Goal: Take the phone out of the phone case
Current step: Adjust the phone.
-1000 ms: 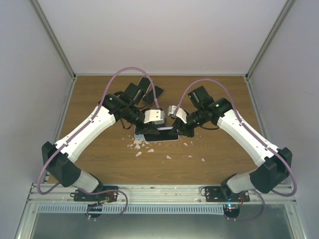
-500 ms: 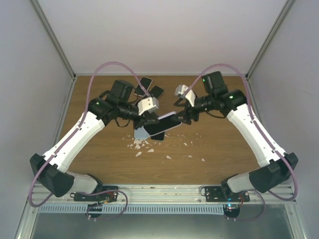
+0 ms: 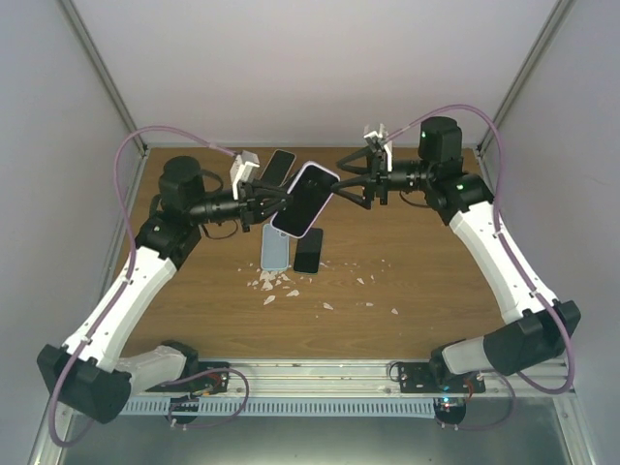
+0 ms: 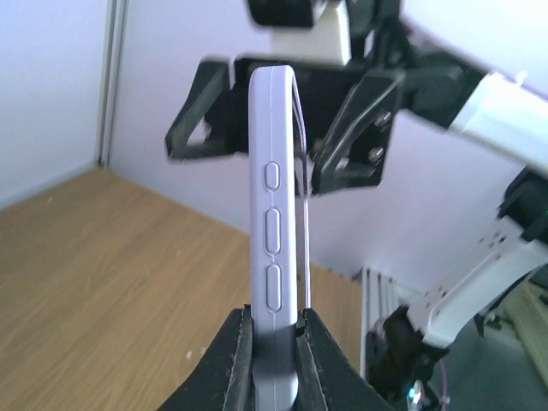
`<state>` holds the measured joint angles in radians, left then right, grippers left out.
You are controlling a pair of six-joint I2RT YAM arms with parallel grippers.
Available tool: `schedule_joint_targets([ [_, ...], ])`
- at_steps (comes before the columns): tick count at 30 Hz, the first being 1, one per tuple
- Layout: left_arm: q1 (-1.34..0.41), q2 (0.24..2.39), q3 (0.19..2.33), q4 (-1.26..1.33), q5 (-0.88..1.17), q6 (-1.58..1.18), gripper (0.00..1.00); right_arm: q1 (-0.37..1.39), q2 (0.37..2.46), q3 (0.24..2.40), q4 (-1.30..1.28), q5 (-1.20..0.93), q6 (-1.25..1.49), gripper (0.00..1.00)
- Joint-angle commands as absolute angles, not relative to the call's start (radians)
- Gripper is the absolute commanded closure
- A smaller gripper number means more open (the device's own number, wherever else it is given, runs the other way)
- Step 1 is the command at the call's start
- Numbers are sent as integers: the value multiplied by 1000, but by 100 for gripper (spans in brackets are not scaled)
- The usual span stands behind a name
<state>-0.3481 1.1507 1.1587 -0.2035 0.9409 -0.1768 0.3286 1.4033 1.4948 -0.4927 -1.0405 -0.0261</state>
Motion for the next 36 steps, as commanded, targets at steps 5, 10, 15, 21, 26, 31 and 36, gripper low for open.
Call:
schedule_joint_targets([
  [5, -354, 1079, 1099, 272, 953, -519, 100, 338, 1397, 1362, -75, -1292, 403, 21],
  [10, -353, 1093, 1073, 360, 926, -610, 100, 373, 1368, 1341, -13, -1314, 434, 23],
  [15, -353, 1116, 1040, 449, 880, -717, 100, 385, 1379, 1341, 40, -1297, 492, 26],
  [21, -350, 1141, 1028, 497, 828, -791, 100, 409, 1424, 1352, 102, -1214, 575, 35],
  [26, -349, 1159, 1043, 447, 821, -754, 100, 450, 1501, 1432, 70, -1194, 565, 44],
  [31, -348, 1164, 1048, 449, 808, -735, 100, 471, 1529, 1465, 109, -1165, 590, 55],
  [36, -334, 1166, 1042, 427, 772, -730, 100, 468, 1539, 1432, 185, -1146, 697, 69],
])
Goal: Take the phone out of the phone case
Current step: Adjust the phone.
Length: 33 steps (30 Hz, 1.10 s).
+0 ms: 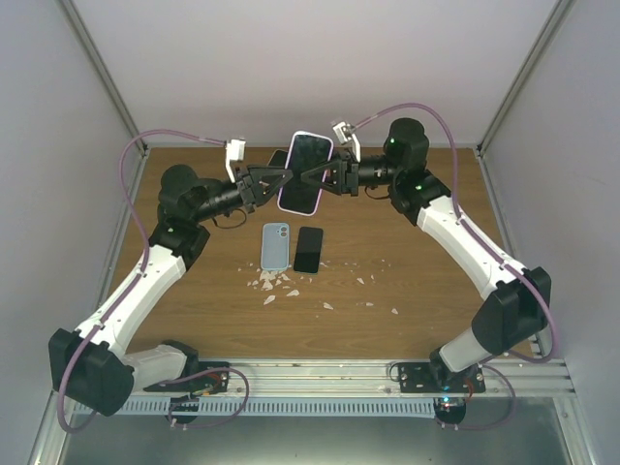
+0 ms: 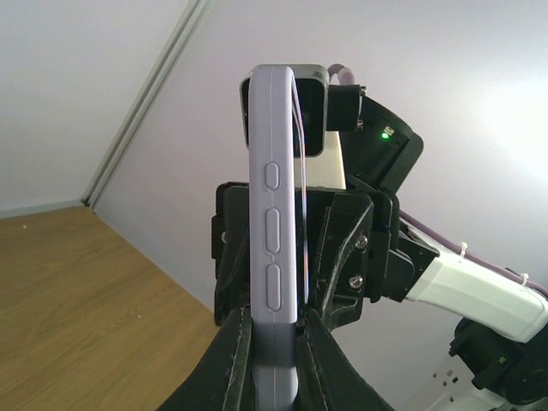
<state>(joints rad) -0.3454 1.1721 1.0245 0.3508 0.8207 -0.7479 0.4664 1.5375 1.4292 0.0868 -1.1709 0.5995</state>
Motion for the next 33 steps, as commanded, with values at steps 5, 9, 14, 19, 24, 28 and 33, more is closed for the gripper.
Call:
schedule_joint_targets([
  [5, -321, 1166, 1008, 425, 754, -754, 100, 464, 1534, 1353, 367, -1162, 888, 78],
  [9, -322, 1161, 985, 443, 770, -750, 100, 463, 1536, 1351, 371, -1157, 898, 86],
  [14, -322, 1162, 984, 412, 796, -698, 94, 449, 1528, 1338, 372, -1154, 898, 99],
  [19, -316, 1158, 1026, 248, 823, -532, 53, 396, 1483, 1302, 380, -1165, 885, 100],
  [24, -297, 1172, 1049, 154, 936, -427, 44, 339, 1442, 1275, 366, -1196, 853, 100],
  [28, -298, 1172, 1031, 140, 1009, -399, 45, 325, 1406, 1255, 365, -1225, 821, 100],
  [33, -308, 1167, 1004, 161, 1034, -393, 53, 326, 1364, 1216, 391, -1235, 817, 99],
])
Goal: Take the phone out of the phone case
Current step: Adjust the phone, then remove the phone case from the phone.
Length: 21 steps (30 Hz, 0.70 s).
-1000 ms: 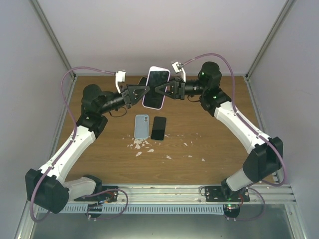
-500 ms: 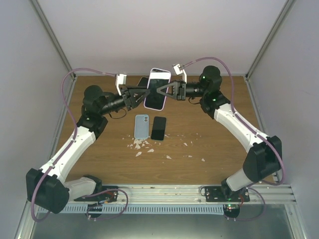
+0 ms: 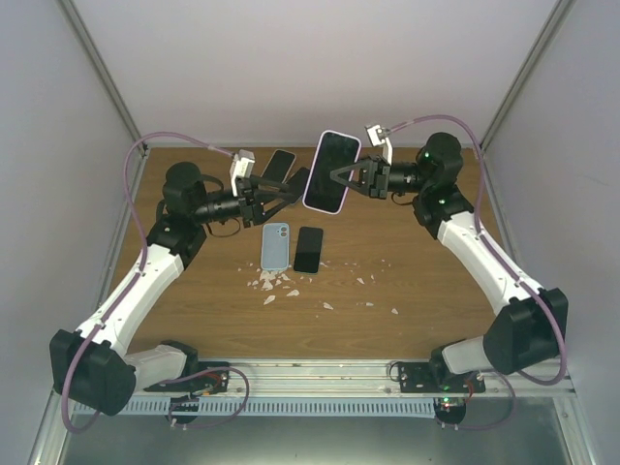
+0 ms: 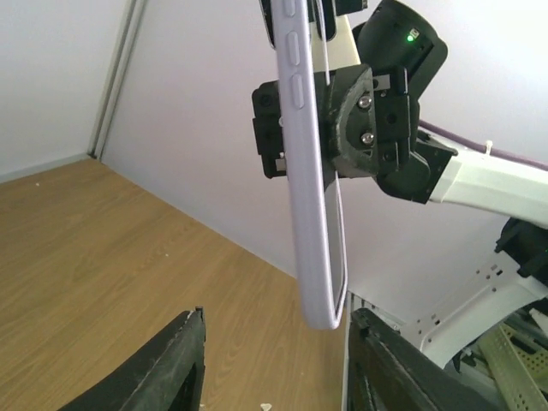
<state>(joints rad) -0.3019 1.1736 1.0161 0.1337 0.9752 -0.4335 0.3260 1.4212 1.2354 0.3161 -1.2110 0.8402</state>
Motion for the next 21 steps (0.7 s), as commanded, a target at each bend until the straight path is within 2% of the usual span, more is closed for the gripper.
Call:
schedule_joint_targets([
  [1, -313, 1164, 999, 171, 1038, -389, 54, 326, 1359, 1209, 393, -1232, 817, 99],
  [21, -348, 1184, 970, 203, 1022, -379, 62, 326, 1336, 1158, 440, -1210, 847, 100],
])
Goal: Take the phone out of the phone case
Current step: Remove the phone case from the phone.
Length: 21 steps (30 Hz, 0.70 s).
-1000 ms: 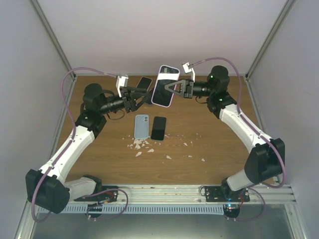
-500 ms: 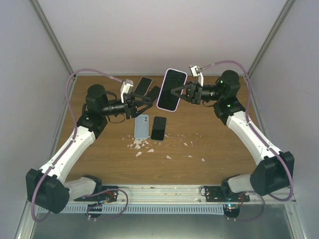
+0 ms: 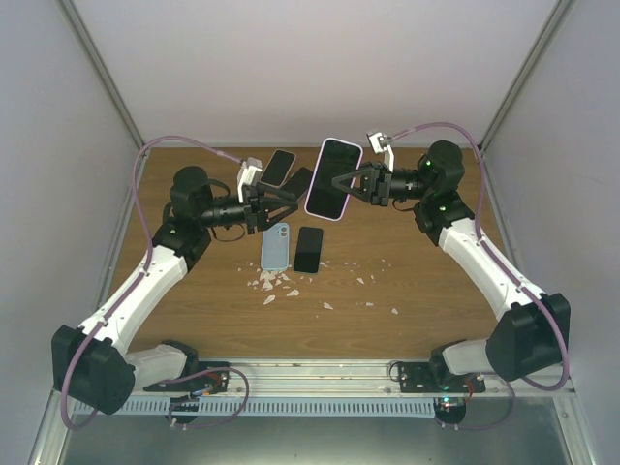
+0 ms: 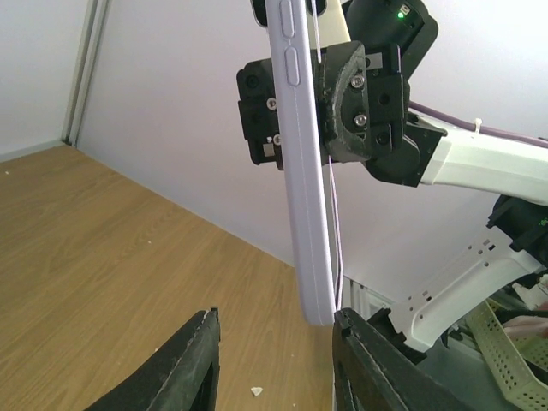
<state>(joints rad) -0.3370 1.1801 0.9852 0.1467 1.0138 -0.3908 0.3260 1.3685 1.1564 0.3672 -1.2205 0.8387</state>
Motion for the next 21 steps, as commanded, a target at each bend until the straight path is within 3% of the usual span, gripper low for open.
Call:
schedule_joint_targets([
  [1, -348, 1184, 969, 205, 1023, -380, 62, 325, 1336, 1158, 441, -1210, 847, 100],
  [21, -364, 1191, 960, 261, 1056, -414, 62, 326, 1345, 1160, 461, -1206, 870, 100],
])
